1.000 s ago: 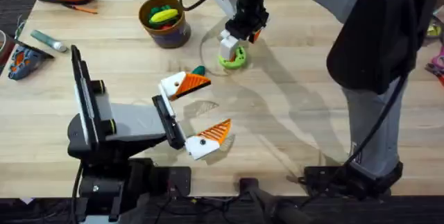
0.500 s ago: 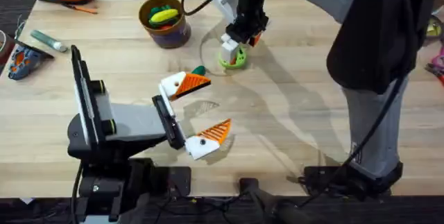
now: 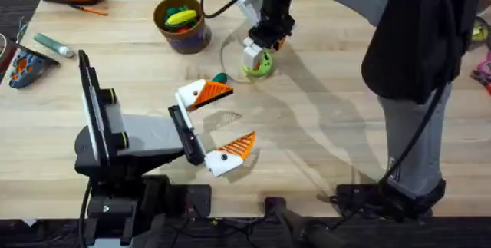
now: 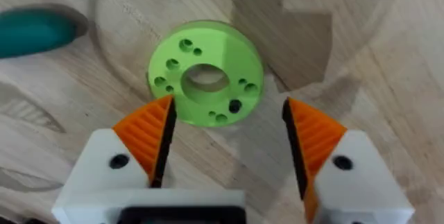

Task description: Pick up the gripper from the table and insert it into the empty holder that is missing its gripper. Then pick up a screw, insert it into the mounting hole, and use the screwdriver to tighten it. Finally, clean up the table by picking up the vegetable and placing it into the bucket.

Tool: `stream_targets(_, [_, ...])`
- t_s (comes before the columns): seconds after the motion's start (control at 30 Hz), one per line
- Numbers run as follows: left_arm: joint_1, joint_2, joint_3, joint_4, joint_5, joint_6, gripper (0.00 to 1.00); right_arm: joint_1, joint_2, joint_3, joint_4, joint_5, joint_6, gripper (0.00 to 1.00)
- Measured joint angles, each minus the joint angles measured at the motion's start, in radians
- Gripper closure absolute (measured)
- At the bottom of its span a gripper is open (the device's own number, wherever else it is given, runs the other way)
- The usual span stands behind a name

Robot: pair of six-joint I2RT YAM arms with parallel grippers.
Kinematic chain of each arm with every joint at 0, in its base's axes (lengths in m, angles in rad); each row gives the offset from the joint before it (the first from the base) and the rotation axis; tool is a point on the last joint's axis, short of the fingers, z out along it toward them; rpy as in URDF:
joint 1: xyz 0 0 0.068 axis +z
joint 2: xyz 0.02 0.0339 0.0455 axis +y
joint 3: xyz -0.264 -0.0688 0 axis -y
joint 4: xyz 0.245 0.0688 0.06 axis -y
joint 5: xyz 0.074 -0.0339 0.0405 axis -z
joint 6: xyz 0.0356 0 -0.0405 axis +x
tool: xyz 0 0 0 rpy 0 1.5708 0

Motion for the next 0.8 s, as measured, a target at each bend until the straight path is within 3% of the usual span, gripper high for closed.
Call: stream_targets(0.8, [0.0,0.0,0.0,0.0,0.0,0.0,0.015,0.0,-0.002,-0.023,0.003,-0.009,0.004,0.357])
